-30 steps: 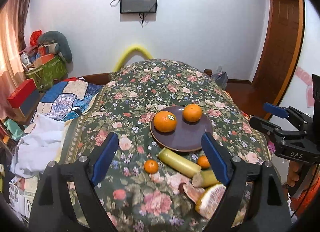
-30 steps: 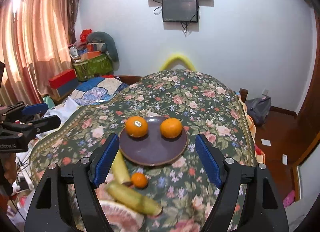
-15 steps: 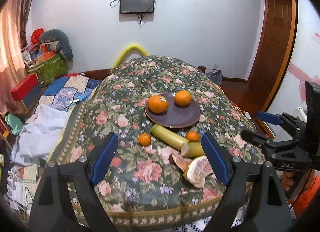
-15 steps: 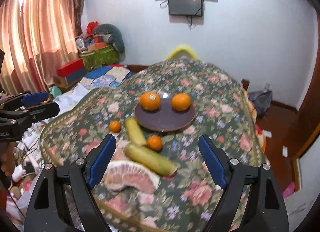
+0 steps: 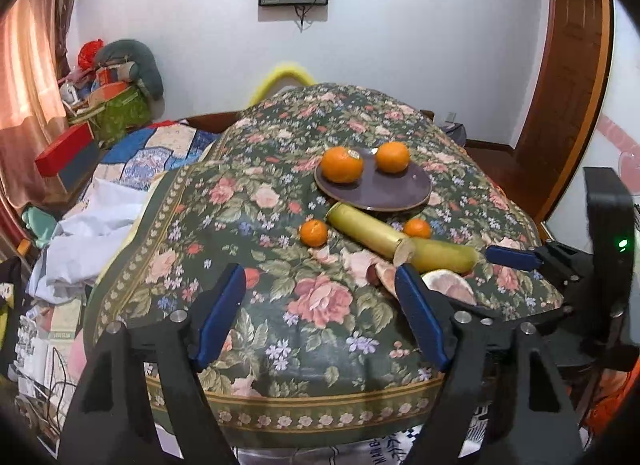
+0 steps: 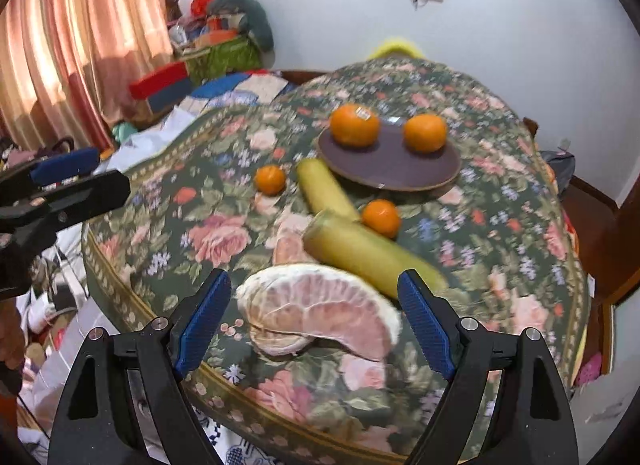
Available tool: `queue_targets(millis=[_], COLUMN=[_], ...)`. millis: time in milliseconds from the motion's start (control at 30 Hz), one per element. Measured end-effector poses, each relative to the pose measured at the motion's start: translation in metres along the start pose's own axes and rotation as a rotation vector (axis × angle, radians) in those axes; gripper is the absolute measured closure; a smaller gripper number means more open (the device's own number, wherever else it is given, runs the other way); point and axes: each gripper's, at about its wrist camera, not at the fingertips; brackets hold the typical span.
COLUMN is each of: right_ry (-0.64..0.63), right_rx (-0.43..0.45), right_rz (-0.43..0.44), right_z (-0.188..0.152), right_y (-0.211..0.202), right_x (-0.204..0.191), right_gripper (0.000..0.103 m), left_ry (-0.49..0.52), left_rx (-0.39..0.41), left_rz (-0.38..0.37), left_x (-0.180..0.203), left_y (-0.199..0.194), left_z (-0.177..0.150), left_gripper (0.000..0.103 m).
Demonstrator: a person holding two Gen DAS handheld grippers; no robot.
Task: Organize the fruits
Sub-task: 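Withdraw both tools and reach the right tool to a pomelo segment, then grasp the peeled pomelo segment with the right tool and lift it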
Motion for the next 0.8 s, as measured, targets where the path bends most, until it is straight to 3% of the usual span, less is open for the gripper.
queue_targets(millis=[300,533,800], right_ry=[-0.03,0.016,0.014], right_rx=[-0.083,-0.062,-0.035], right_rz=[-0.04,0.067,0.11], right_z=[-0.008,-0.008,-0.019], right_y=[0.031,0.012,-0.022], right_x=[-0.004,0.009,0.016], right_gripper=[0.022,0.057,0.072], left_ry=[-0.023,-0.019,0.023], left_rx=[-0.065,-0.091,-0.105], left_rz=[-0.001,-0.006,-0.049], left_x=[-0.007,0.001,0.031], left_y=[0.024,0.035,0.04], left_z=[-0.013,-0.014,-0.011], left_gripper=[0.031,0.031,0.031])
Point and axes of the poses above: each gripper's, at about its wrist camera, not at the fingertips, and y roughly the way its jaws point, x to its right, z to its top, and after that the axes turned 15 degrees about z, right-handed
